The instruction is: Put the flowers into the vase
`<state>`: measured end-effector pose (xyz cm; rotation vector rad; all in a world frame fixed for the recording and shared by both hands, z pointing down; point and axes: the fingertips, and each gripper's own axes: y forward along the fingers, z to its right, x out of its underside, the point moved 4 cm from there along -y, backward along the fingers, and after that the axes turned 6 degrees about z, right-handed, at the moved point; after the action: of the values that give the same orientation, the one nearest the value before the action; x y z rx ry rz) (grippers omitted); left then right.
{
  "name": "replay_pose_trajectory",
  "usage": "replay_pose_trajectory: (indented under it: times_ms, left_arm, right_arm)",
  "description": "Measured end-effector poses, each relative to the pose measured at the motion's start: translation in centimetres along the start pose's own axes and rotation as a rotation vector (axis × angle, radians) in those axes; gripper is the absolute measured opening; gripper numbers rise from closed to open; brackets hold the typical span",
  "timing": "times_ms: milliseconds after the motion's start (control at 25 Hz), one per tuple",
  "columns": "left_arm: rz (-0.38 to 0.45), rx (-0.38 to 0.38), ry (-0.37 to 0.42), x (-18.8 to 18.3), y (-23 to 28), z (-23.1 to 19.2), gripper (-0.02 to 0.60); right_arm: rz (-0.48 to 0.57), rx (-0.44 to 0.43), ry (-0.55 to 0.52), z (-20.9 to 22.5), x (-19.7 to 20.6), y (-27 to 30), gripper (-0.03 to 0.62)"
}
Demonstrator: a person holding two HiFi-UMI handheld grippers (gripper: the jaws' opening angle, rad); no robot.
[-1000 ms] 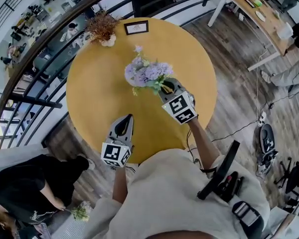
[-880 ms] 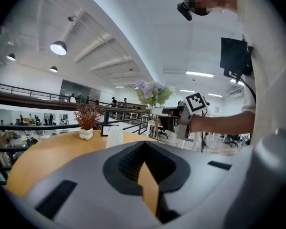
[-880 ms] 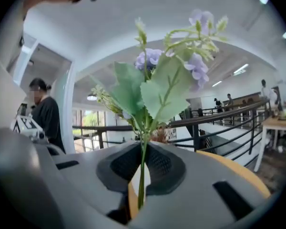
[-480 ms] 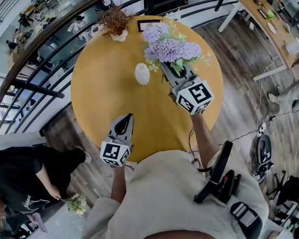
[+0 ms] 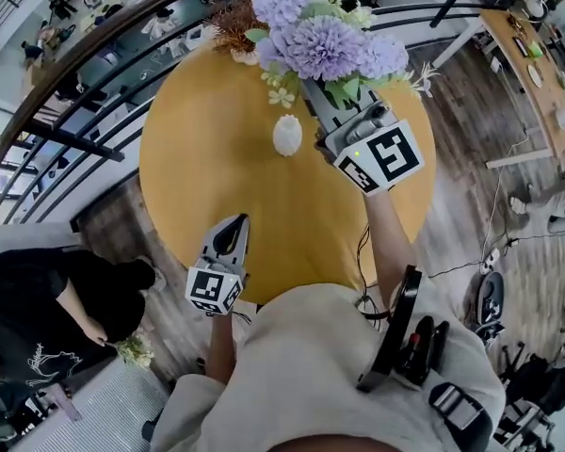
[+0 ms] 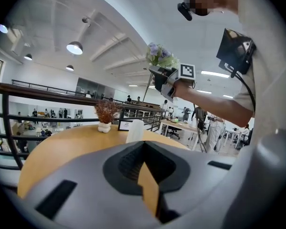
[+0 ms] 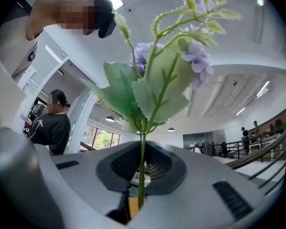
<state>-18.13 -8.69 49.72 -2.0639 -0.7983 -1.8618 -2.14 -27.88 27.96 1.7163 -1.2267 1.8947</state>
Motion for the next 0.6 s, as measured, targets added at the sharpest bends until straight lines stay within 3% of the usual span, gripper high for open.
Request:
replay_pose_trajectory:
  times_ms: [400,600]
  left_arm:
    - [-0.029,-0.009,-0.024,0.7,0.0,-0.7,0.006]
    - [-0.064,-0.019,-0.049,1.8,-0.5,-0.9,0.006]
  right_arm:
    - [-0.061,-0.03,0.109,-1.9,7.0,-1.7,0.025]
    - [-0.119,-0.005,0.152,-2.5,11.4,-3.6,0.026]
